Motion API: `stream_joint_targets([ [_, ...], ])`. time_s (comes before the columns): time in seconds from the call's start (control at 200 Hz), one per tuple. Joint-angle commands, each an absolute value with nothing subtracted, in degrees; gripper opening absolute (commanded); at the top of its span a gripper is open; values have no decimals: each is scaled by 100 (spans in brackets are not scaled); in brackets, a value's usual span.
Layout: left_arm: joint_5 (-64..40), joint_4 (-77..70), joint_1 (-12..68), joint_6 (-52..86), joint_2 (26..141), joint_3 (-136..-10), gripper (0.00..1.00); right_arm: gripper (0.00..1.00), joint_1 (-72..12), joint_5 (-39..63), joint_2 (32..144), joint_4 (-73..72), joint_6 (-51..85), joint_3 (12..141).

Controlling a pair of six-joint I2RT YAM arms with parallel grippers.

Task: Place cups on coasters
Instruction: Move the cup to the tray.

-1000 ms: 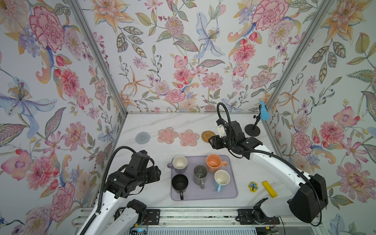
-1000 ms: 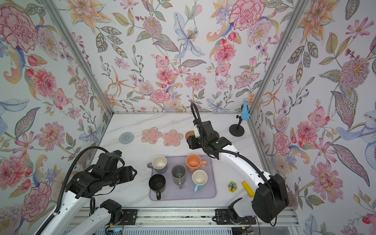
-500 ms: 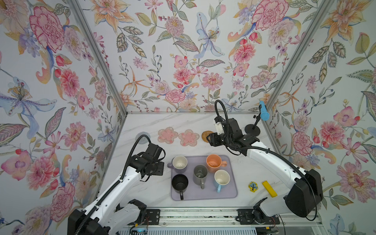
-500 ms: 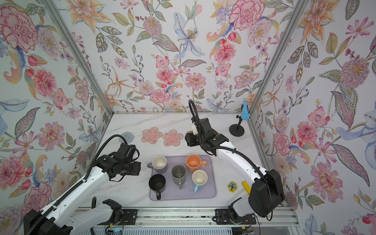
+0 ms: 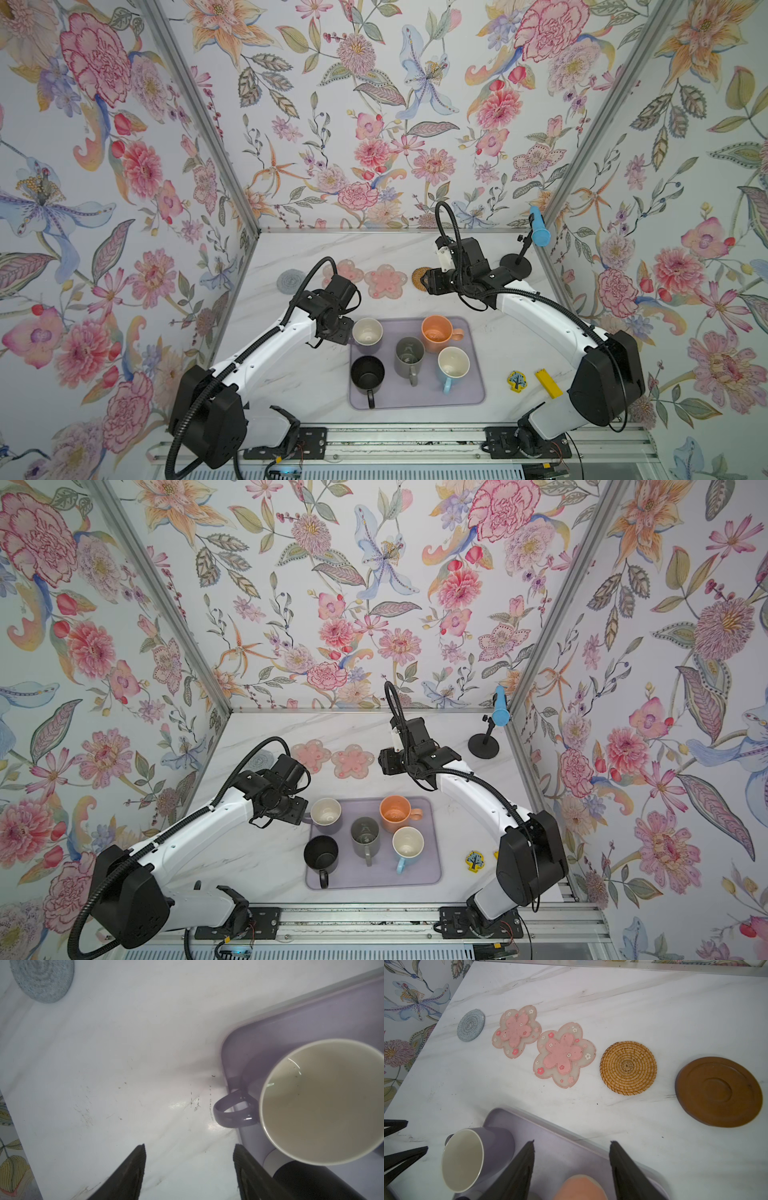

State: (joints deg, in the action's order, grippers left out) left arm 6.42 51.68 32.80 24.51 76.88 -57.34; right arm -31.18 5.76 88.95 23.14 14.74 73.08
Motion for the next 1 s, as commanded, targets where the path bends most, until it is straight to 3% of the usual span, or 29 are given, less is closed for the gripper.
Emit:
stream_joint_targets([
  [0.0, 730, 5020, 3697, 2701, 7688, -5544, 71, 60, -3027, 793, 8975, 2371, 1361, 7446],
  [0.17, 875, 4938, 4141, 2797, 7866, -5442, 72, 60, -3000, 933, 9089, 2361, 1326, 7515],
  [0.54, 1381, 4780, 4185, 2343, 8392, -5783, 76, 60, -2920, 969, 8994, 2345, 1327, 7346],
  [0.996, 1094, 4242, 4017, 511, 8579, -6290, 76, 60, -2782, 1002, 8853, 2346, 1393, 7169],
])
